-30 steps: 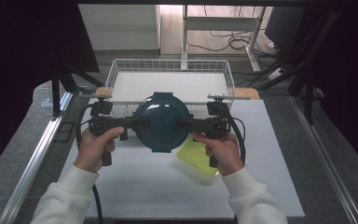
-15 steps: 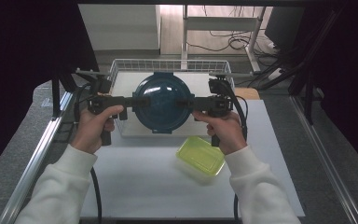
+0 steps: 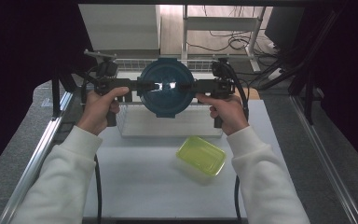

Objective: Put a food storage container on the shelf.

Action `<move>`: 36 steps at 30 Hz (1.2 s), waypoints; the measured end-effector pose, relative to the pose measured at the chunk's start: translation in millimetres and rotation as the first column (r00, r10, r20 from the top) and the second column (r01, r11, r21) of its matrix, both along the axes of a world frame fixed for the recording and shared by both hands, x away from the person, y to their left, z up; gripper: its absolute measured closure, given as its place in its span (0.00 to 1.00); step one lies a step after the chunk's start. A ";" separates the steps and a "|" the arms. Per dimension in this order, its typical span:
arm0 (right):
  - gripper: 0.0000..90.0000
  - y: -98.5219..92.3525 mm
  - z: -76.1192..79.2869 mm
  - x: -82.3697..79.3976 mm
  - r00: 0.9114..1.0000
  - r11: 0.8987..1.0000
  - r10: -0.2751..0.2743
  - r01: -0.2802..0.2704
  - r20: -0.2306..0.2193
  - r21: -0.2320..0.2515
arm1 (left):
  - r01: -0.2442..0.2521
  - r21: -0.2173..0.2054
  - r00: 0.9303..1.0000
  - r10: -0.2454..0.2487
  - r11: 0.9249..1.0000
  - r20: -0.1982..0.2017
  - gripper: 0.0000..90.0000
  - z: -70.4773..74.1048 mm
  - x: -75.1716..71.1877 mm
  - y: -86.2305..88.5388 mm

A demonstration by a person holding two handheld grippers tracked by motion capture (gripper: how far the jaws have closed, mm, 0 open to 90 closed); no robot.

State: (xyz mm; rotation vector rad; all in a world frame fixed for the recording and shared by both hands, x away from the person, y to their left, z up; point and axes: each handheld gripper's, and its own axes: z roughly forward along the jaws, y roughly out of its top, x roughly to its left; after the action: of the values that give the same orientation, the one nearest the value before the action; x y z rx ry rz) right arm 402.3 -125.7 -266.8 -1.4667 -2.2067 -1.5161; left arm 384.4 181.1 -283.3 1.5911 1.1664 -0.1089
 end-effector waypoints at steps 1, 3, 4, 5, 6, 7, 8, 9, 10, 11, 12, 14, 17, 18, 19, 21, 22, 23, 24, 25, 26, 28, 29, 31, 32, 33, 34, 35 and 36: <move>0.39 -0.4 2.1 2.6 1.000 1.000 0.000 0.000 0.002 -0.001 | 0.000 -0.002 1.000 0.000 1.000 0.003 0.42 1.1 2.5 -0.2; 0.39 -0.5 6.5 7.7 1.000 1.000 0.004 -0.004 0.014 -0.011 | 0.004 -0.006 1.000 -0.004 1.000 0.005 0.42 3.5 7.7 0.0; 0.39 -0.3 8.4 10.0 1.000 1.000 0.003 -0.003 0.013 -0.011 | 0.003 -0.007 1.000 -0.003 1.000 0.006 0.42 4.9 10.4 0.0; 0.39 -0.4 9.7 12.9 1.000 1.000 0.004 -0.003 0.016 -0.014 | 0.003 -0.007 1.000 -0.003 1.000 0.006 0.42 4.9 10.4 0.0; 0.39 -0.2 10.9 15.8 1.000 1.000 0.002 -0.002 0.012 -0.012 | 0.004 -0.006 1.000 -0.004 1.000 0.008 0.42 6.0 13.3 0.2; 0.39 -0.3 11.9 19.0 1.000 1.000 0.004 -0.004 0.015 -0.010 | 0.002 -0.007 1.000 -0.002 1.000 0.008 0.42 7.0 16.2 0.1; 0.39 -0.6 13.2 21.9 1.000 1.000 0.001 -0.001 0.016 -0.014 | 0.000 -0.013 1.000 0.000 1.000 0.010 0.42 8.2 22.6 -0.5; 0.39 -0.8 14.2 25.0 1.000 1.000 0.002 -0.002 0.016 -0.012 | 0.003 -0.013 1.000 -0.003 1.000 0.007 0.42 8.3 26.0 -0.6; 0.39 -1.1 15.1 28.2 1.000 1.000 0.000 0.001 0.017 -0.017 | 0.002 -0.016 1.000 -0.002 1.000 0.004 0.42 8.1 29.2 -1.0; 0.39 -1.4 15.5 31.6 1.000 1.000 0.000 0.000 0.016 -0.016 | 0.002 -0.018 1.000 -0.002 1.000 0.002 0.42 7.3 32.3 -1.6; 0.39 -2.0 15.5 35.1 1.000 1.000 0.000 0.000 0.016 -0.019 | 0.001 -0.020 1.000 -0.001 1.000 -0.003 0.42 6.4 35.3 -2.4; 0.39 -3.1 13.4 41.5 1.000 1.000 0.003 -0.003 0.005 -0.019 | 0.000 -0.015 1.000 0.000 1.000 -0.010 0.42 4.4 40.7 -3.4; 0.39 -4.8 8.3 49.5 1.000 1.000 0.002 -0.002 -0.015 -0.015 | -0.003 -0.013 1.000 0.002 1.000 -0.029 0.42 0.5 47.0 -4.9; 0.39 -5.2 6.7 51.5 1.000 1.000 0.003 -0.003 -0.020 -0.016 | -0.002 -0.013 0.999 0.001 1.000 -0.033 0.42 -1.1 48.6 -5.1; 0.39 -5.5 5.3 53.0 1.000 1.000 0.003 -0.004 -0.024 -0.016 | 0.000 -0.012 0.999 -0.001 1.000 -0.035 0.42 -2.4 49.8 -5.4; 0.39 -6.4 2.5 54.7 1.000 1.000 0.003 -0.004 -0.023 -0.018 | 0.000 -0.011 0.999 -0.001 1.000 -0.036 0.42 -3.3 50.3 -5.9; 0.39 -6.7 0.8 55.3 1.000 1.000 0.004 -0.005 -0.027 -0.013 | 0.000 -0.009 0.999 0.000 1.000 -0.038 0.42 -6.0 51.5 -6.9; 0.39 -7.3 -0.9 56.1 1.000 1.000 0.003 -0.004 -0.028 -0.012 | 0.000 -0.008 0.999 0.000 1.000 -0.043 0.42 -7.4 52.4 -7.6; 0.39 -7.9 -2.9 57.0 1.000 1.000 0.003 -0.003 -0.030 -0.011 | 0.001 -0.008 0.999 -0.002 1.000 -0.046 0.42 -9.4 53.8 -7.8; 0.39 -7.9 -2.9 57.0 1.000 1.000 0.003 -0.003 -0.030 -0.011 | 0.001 -0.008 0.999 -0.002 1.000 -0.046 0.42 -9.4 53.8 -7.8; 0.39 -8.5 -6.6 59.1 0.999 1.000 -0.001 0.000 -0.042 -0.010 | -0.001 -0.010 0.999 0.000 1.000 -0.052 0.42 -13.1 56.3 -8.5; 0.39 -9.1 -9.3 61.8 0.999 1.000 -0.002 0.002 -0.049 -0.013 | -0.001 -0.016 0.998 0.000 1.000 -0.060 0.42 -16.6 59.1 -9.0; 0.39 -9.5 -10.4 63.0 0.999 1.000 -0.004 0.003 -0.053 -0.015 | -0.001 -0.021 0.998 0.000 1.000 -0.066 0.42 -18.3 60.6 -9.3; 0.39 -9.8 -12.7 65.1 0.998 1.000 -0.008 0.007 -0.055 -0.016 | 0.002 -0.022 0.997 -0.004 1.000 -0.076 0.42 -21.1 63.4 -9.3; 0.39 -10.0 -13.6 66.2 0.998 1.000 -0.007 0.005 -0.058 -0.019 | 0.003 -0.024 0.997 -0.005 1.000 -0.080 0.42 -22.2 64.5 -9.3; 0.39 -9.9 -14.5 67.2 0.998 1.000 -0.008 0.007 -0.059 -0.019 | 0.003 -0.025 0.997 -0.005 1.000 -0.083 0.42 -23.1 65.5 -9.3; 0.39 -10.1 -15.1 68.0 0.998 1.000 -0.007 0.006 -0.061 -0.019 | 0.004 -0.025 0.997 -0.006 1.000 -0.083 0.42 -23.8 66.3 -9.3; 0.39 -10.2 -16.1 69.0 0.998 1.000 -0.007 0.006 -0.060 -0.019 | 0.001 -0.026 0.996 -0.003 1.000 -0.086 0.42 -24.3 66.8 -9.6; 0.39 -10.4 -16.6 69.7 0.998 1.000 -0.007 0.005 -0.063 -0.019 | 0.003 -0.027 0.996 -0.005 1.000 -0.088 0.42 -24.7 67.2 -9.7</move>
State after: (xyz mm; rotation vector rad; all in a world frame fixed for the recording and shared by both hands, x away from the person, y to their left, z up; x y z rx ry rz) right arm 472.0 -136.1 -283.3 -1.5062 -2.1883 -1.4340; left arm 451.7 171.4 -308.0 1.5787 1.2253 -0.1981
